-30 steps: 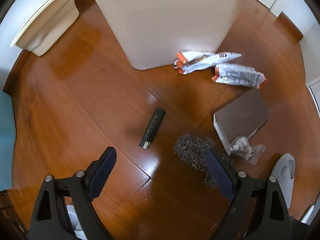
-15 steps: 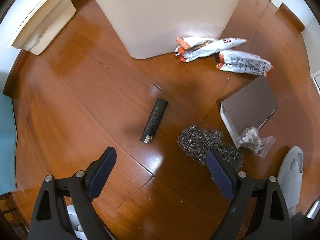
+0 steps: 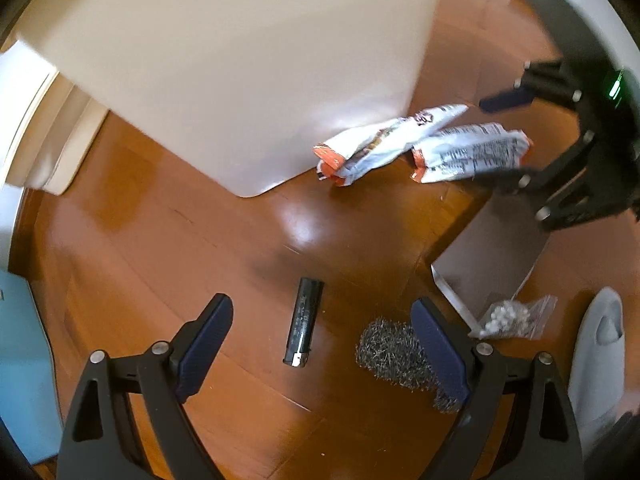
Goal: Collect trash
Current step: 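Grasp a white-orange wrapper with each gripper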
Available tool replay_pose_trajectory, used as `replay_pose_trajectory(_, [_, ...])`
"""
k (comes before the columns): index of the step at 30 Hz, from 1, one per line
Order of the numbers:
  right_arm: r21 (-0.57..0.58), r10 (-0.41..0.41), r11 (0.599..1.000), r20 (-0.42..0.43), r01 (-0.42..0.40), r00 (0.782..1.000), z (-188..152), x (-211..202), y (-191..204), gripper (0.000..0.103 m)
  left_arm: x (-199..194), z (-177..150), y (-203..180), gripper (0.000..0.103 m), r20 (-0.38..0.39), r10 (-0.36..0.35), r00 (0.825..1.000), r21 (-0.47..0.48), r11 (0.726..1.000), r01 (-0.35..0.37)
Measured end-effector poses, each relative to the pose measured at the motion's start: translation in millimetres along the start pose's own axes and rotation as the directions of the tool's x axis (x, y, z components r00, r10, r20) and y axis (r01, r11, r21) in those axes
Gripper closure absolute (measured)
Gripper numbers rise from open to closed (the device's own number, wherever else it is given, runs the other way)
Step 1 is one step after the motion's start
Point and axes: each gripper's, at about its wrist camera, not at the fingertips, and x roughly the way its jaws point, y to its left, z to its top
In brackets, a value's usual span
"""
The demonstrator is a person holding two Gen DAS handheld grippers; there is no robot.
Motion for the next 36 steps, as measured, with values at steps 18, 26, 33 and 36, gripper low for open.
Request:
replay_pose_trajectory(18, [0.206,0.002,0.979,-0.038,0.006,0.999,-75,-30,-23,0.084,45,9,-119,0.012,0.415,0.203,0.887,0.7,0.551,-0.454])
replay_pose_trajectory(26, [0.419,0.03,0.907,0.046,-0.046,0.999,-98,-52,-44,0.084,75,27,-136,0.012,0.304,0.18,0.936,0.752,0.557,-0.351])
replay_pose_trajectory(33, [0.467,0.04,0.881,0.068,-0.067,0.997,-117,-51,-30,0.084,87,55,-128,0.028,0.058,0.075,0.996,0.66,0.745,-0.094])
replay_pose_trajectory(36, [0.489,0.036,0.869,0.076,-0.069,0.996,-125,-54,-26,0.084,91,64,-117,0.07,-0.01,0.031,0.999,0.581,0.813,-0.019])
